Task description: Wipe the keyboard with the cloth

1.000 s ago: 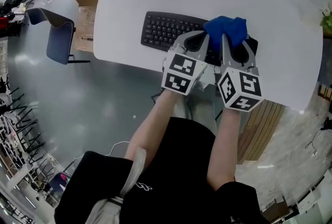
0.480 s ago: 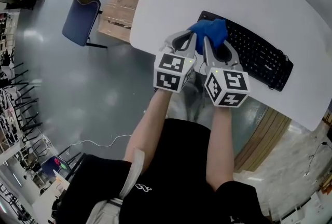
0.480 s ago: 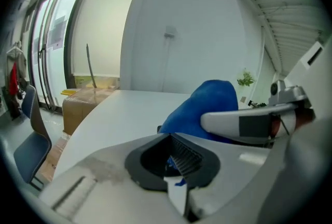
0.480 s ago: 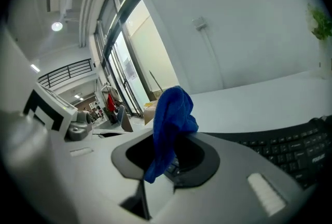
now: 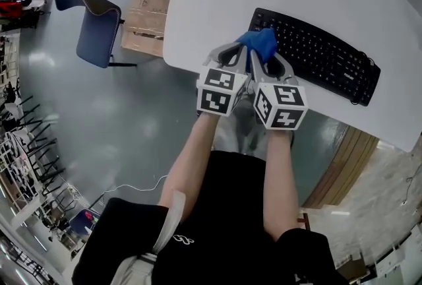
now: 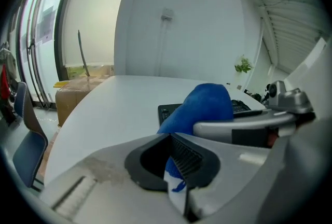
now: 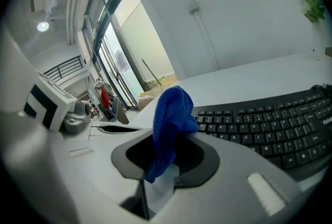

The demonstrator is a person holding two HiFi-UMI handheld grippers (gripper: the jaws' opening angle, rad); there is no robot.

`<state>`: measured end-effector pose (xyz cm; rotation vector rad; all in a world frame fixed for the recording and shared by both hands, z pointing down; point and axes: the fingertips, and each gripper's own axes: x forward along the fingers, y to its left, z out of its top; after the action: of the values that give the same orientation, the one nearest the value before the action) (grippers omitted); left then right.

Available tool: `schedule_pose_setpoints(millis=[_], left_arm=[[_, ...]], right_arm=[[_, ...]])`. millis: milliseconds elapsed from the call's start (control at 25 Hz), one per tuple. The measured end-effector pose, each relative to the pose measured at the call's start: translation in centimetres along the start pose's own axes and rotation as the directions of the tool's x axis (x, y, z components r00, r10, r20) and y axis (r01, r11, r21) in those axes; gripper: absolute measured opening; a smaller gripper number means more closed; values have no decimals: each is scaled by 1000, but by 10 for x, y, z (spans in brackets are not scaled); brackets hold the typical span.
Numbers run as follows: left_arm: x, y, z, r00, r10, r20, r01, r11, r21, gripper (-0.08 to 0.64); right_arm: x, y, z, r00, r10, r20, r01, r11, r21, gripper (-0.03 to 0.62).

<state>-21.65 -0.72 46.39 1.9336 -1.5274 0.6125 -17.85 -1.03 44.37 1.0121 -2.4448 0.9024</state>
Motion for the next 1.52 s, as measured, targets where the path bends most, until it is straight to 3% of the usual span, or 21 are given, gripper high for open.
schedule_pose_setpoints(millis=[440,840,1520], left_arm=[[25,-27,-9,997,-59,-39,61,997,46,-5],[35,-53,0,997,-79,-22,80,995,58,-5],[51,-93,-2,992,-110,-64,115,990,79,-5]], right_arm=[[-10,-36,-14,998,-66,2,65,996,61,91],[-26,-58,-16,996,-87,13,85,992,94,91],[-52,-95,-18,994,-105,10,103,987,126,91]])
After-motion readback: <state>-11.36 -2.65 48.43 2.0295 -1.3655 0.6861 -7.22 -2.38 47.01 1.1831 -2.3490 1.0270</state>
